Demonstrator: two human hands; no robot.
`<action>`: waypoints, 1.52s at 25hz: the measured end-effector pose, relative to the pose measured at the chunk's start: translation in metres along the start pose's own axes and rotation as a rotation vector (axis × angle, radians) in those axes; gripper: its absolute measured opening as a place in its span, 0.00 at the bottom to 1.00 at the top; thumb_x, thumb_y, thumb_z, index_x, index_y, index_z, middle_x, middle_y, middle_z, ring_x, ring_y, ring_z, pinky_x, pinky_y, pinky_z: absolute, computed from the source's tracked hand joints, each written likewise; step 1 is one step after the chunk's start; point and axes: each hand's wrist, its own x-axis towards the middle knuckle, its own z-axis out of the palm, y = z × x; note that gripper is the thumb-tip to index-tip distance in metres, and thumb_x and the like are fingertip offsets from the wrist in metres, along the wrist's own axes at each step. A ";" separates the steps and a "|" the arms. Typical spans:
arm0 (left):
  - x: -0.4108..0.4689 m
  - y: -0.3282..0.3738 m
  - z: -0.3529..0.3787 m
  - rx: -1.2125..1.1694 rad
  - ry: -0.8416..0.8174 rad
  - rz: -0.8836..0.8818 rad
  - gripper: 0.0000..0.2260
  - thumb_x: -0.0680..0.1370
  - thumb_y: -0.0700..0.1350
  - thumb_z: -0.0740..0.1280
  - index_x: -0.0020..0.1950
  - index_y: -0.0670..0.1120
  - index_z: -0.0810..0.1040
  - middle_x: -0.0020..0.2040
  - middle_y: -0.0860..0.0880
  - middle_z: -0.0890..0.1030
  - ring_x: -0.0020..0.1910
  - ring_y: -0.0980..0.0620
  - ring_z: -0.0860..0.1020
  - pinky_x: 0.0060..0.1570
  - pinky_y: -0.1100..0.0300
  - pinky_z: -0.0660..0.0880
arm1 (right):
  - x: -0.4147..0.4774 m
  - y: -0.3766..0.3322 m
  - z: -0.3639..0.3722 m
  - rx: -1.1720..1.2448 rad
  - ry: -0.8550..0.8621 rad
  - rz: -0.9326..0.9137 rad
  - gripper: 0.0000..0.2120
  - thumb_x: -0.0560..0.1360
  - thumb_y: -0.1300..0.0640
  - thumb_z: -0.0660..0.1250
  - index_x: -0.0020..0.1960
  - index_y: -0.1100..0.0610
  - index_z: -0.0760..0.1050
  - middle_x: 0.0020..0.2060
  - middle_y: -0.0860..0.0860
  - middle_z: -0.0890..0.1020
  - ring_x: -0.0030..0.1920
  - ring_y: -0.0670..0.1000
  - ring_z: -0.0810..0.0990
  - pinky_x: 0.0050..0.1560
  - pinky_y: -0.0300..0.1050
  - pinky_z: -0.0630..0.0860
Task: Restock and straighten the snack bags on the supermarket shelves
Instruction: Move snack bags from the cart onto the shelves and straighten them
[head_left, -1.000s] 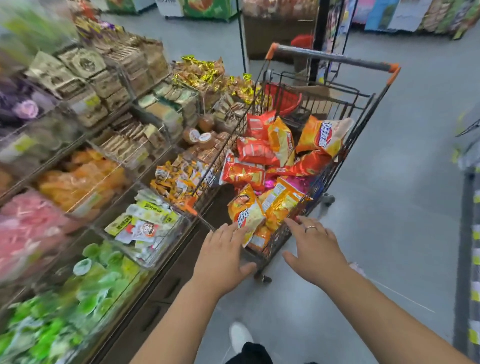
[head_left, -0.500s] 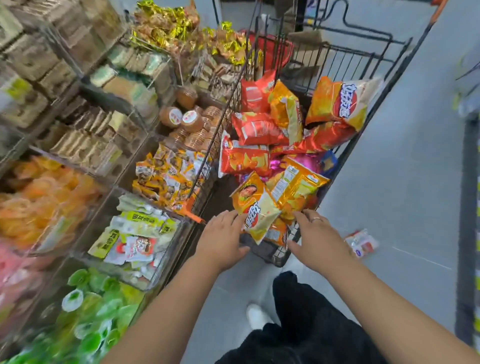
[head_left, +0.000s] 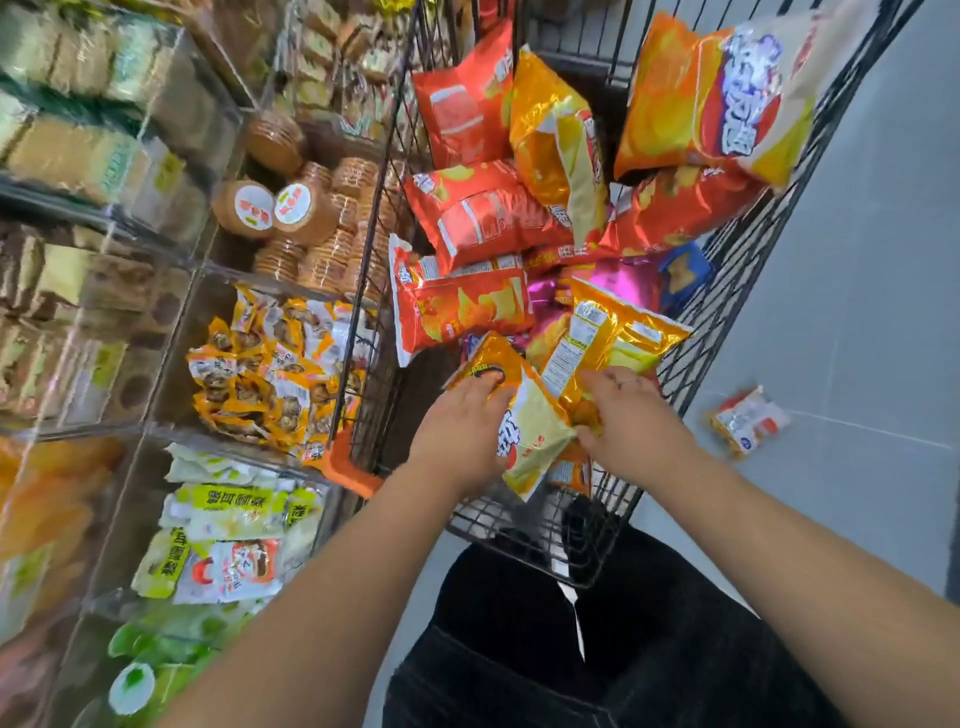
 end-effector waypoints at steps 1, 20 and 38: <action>0.015 -0.004 0.005 0.051 -0.027 0.032 0.42 0.74 0.61 0.69 0.80 0.48 0.50 0.80 0.47 0.53 0.79 0.46 0.52 0.76 0.49 0.53 | 0.009 0.002 0.004 -0.001 0.005 0.005 0.32 0.77 0.49 0.65 0.77 0.53 0.57 0.72 0.57 0.63 0.70 0.60 0.63 0.67 0.55 0.69; 0.120 -0.071 0.061 0.017 -0.273 0.095 0.39 0.63 0.73 0.69 0.66 0.51 0.68 0.56 0.50 0.80 0.54 0.45 0.79 0.56 0.50 0.75 | 0.091 0.016 0.051 -0.159 0.178 0.033 0.32 0.71 0.50 0.71 0.72 0.55 0.67 0.69 0.59 0.70 0.66 0.65 0.66 0.64 0.61 0.66; 0.094 -0.125 0.074 -0.652 -0.185 -0.256 0.37 0.63 0.68 0.76 0.66 0.54 0.72 0.58 0.54 0.79 0.56 0.50 0.77 0.56 0.56 0.72 | 0.148 0.001 0.006 -0.898 -0.025 -0.180 0.21 0.69 0.47 0.72 0.60 0.49 0.76 0.59 0.49 0.77 0.65 0.54 0.66 0.70 0.62 0.55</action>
